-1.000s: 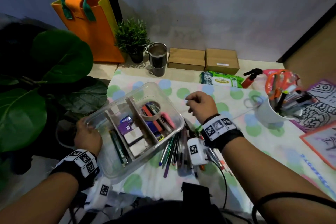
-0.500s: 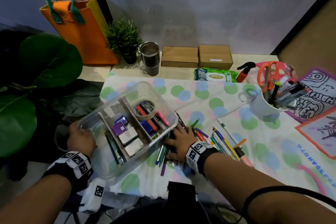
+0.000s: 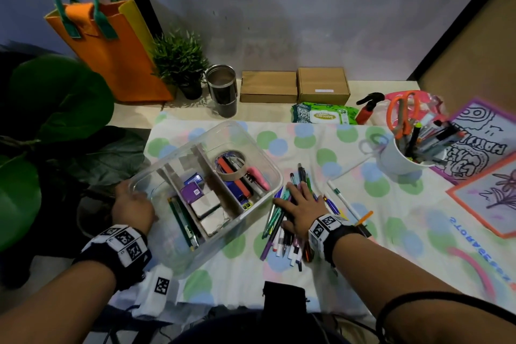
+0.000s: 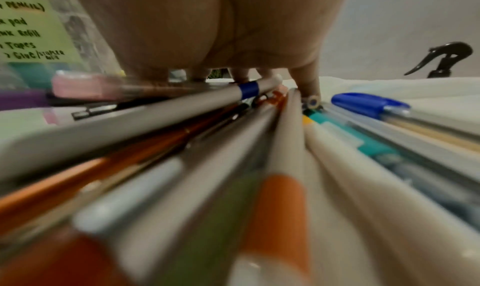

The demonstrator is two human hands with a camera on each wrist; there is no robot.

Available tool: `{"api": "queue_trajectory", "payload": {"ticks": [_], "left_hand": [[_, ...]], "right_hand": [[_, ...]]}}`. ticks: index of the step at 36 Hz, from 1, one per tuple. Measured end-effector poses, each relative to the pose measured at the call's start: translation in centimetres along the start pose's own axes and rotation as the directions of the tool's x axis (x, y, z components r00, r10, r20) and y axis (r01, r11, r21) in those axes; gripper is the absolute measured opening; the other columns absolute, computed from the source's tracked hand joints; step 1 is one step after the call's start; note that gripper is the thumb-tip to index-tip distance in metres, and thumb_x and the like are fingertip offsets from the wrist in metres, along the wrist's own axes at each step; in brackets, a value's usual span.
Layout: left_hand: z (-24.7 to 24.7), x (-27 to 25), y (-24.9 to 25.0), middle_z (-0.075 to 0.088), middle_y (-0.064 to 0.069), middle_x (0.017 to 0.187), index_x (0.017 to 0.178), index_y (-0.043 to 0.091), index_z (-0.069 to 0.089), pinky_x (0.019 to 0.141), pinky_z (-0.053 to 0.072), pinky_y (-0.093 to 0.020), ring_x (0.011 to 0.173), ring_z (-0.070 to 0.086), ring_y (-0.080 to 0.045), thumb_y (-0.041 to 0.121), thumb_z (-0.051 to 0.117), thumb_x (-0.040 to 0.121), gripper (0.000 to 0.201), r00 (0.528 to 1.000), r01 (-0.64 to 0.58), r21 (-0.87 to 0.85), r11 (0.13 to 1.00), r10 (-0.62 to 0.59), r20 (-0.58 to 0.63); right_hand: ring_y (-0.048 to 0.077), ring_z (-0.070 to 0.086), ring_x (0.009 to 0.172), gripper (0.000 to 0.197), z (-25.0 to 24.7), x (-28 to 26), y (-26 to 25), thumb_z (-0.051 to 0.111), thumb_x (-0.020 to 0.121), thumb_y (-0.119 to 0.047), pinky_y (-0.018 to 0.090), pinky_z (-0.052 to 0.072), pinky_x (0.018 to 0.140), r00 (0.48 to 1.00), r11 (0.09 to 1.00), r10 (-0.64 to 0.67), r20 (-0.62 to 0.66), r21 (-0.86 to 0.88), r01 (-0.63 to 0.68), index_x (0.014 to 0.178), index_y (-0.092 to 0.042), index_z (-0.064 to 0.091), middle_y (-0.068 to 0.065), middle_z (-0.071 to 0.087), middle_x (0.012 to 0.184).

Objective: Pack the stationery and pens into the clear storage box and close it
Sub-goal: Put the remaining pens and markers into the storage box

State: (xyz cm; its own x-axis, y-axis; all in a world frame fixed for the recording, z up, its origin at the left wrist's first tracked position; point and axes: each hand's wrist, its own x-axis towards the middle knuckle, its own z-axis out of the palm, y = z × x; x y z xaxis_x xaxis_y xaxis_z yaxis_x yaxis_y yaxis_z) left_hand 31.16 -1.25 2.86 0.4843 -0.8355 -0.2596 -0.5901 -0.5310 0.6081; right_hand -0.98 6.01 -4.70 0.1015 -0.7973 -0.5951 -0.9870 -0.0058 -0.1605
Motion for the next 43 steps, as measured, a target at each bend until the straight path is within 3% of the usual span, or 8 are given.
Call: {"api": "queue_trajectory", "payload": {"ticks": [13,19,21,24,28,31,39,43], "left_hand": [[4.4,2.0,7.1,0.05,-0.026,0.134,0.141,0.005,0.034,0.1,0.04,-0.043,0.122,0.05,-0.041,0.002,0.042,0.094,0.047,0.975,-0.121,0.023,0.992,0.114,0.193],[5.0,3.7,8.2,0.053,-0.015,0.129,0.143,0.022,0.028,0.055,0.056,-0.026,0.102,0.058,-0.033,0.002,0.045,0.094,0.056,0.917,-0.137,-0.039,0.99,0.141,0.373],[5.0,2.9,9.0,0.049,-0.018,0.137,0.145,0.022,0.027,0.084,0.053,-0.042,0.117,0.053,-0.038,0.016,0.04,0.098,0.049,0.927,-0.149,-0.02,0.989,0.147,0.344],[4.6,1.8,9.8,0.037,-0.019,0.148,0.146,0.011,0.029,0.112,0.027,-0.04,0.135,0.036,-0.035,0.021,0.042,0.098,0.05,0.934,-0.301,0.061,0.952,0.281,0.223],[4.4,-0.6,11.5,0.044,-0.019,0.141,0.136,0.004,0.043,0.114,0.026,-0.042,0.134,0.036,-0.034,0.01,0.053,0.09,0.046,0.782,-0.622,0.095,0.777,0.61,0.129],[5.1,-4.0,13.3,0.057,-0.012,0.128,0.122,0.012,0.056,0.109,0.032,-0.048,0.123,0.046,-0.032,0.011,0.054,0.088,0.034,0.642,-0.762,0.1,0.64,0.726,0.248],[7.6,-10.6,15.6,0.06,0.003,0.102,0.11,0.019,0.063,0.086,0.042,-0.029,0.09,0.056,-0.011,0.015,0.052,0.092,0.022,0.501,-0.787,-0.01,0.617,0.648,0.574],[9.2,-12.9,14.6,0.064,0.005,0.101,0.108,0.02,0.064,0.077,0.048,-0.024,0.083,0.057,-0.008,0.02,0.05,0.093,0.02,0.354,-0.813,-0.057,0.579,0.57,0.741]], "right_hand": [[0.03,-0.018,0.145,0.07,0.4,-0.5,2.2,0.043,0.089,-0.057,0.062,0.005,0.113,1.0,0.998,0.03,-0.002,0.047,-0.03,0.145,-0.051,0.002,-0.002,-0.015,0.159],[0.03,-0.017,0.146,0.069,0.2,-0.8,2.6,0.044,0.089,-0.056,0.061,0.003,0.113,1.0,0.998,0.026,-0.005,0.062,-0.026,0.146,-0.046,0.007,-0.001,-0.014,0.159],[0.029,-0.016,0.146,0.068,0.1,-1.0,2.7,0.047,0.089,-0.053,0.061,0.001,0.113,1.0,0.996,0.014,-0.024,0.089,-0.012,0.146,-0.045,0.012,-0.002,-0.013,0.159],[0.029,-0.001,0.147,0.06,-0.1,-1.5,3.1,0.052,0.088,-0.046,0.059,0.008,0.116,0.989,0.98,0.024,-0.147,0.201,0.006,0.143,-0.04,0.028,-0.001,0.003,0.16],[0.034,0.041,0.127,0.047,-0.4,-2.0,4.9,0.055,0.083,-0.034,0.045,0.037,0.106,0.904,0.921,0.218,-0.368,0.384,-0.066,0.126,-0.017,0.057,0.012,0.048,0.137],[0.033,0.048,0.115,0.034,-0.6,-2.4,6.5,0.056,0.084,-0.023,0.04,0.043,0.096,0.82,0.846,0.426,-0.383,0.491,-0.209,0.115,-0.012,0.064,0.011,0.055,0.125],[0.031,0.046,0.116,0.043,0.1,-3.7,10.0,0.056,0.082,-0.016,0.035,0.041,0.097,0.773,0.738,0.603,-0.196,0.503,-0.449,0.125,-0.016,0.053,0.01,0.048,0.129],[0.033,0.051,0.111,0.042,0.5,-3.8,10.3,0.055,0.082,-0.008,0.033,0.044,0.091,0.816,0.719,0.568,-0.108,0.548,-0.428,0.124,-0.009,0.052,0.014,0.049,0.124]]}}
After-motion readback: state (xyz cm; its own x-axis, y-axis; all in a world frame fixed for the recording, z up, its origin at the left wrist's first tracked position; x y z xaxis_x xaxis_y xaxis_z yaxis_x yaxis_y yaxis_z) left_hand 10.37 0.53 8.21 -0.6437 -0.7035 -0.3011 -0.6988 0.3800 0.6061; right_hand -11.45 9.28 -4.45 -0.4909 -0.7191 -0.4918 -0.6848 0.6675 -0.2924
